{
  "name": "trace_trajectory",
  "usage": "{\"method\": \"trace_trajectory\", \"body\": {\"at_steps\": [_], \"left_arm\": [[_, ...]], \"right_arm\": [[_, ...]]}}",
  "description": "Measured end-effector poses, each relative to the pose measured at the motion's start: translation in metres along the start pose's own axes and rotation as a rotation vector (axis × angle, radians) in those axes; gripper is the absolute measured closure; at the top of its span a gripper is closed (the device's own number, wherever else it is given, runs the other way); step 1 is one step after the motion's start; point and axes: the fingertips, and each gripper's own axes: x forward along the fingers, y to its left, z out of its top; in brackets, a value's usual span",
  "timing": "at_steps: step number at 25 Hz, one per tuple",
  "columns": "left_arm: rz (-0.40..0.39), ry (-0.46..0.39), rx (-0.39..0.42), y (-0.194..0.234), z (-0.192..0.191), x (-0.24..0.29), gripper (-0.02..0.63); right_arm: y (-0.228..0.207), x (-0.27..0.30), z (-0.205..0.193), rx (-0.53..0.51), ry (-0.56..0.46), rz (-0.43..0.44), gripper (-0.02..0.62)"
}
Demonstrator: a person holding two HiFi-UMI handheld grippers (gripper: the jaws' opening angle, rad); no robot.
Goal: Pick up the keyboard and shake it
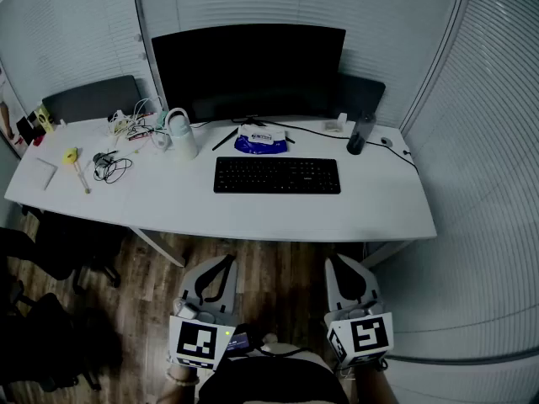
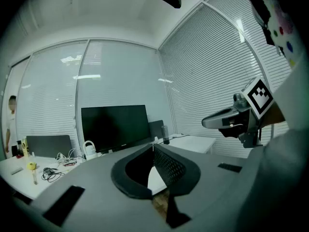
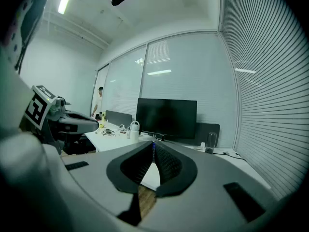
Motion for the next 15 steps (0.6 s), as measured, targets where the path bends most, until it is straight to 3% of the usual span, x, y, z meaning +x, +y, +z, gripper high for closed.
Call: {"method": "trace_trajectory", "body": {"at_steps": [15], "left_arm": [[0.004, -0.012, -0.014, -0.008, 0.001, -0.007, 0.586]], "right_arm": [[0.002, -0.01, -0.005, 0.019, -0.002, -0.004, 0.552]]}}
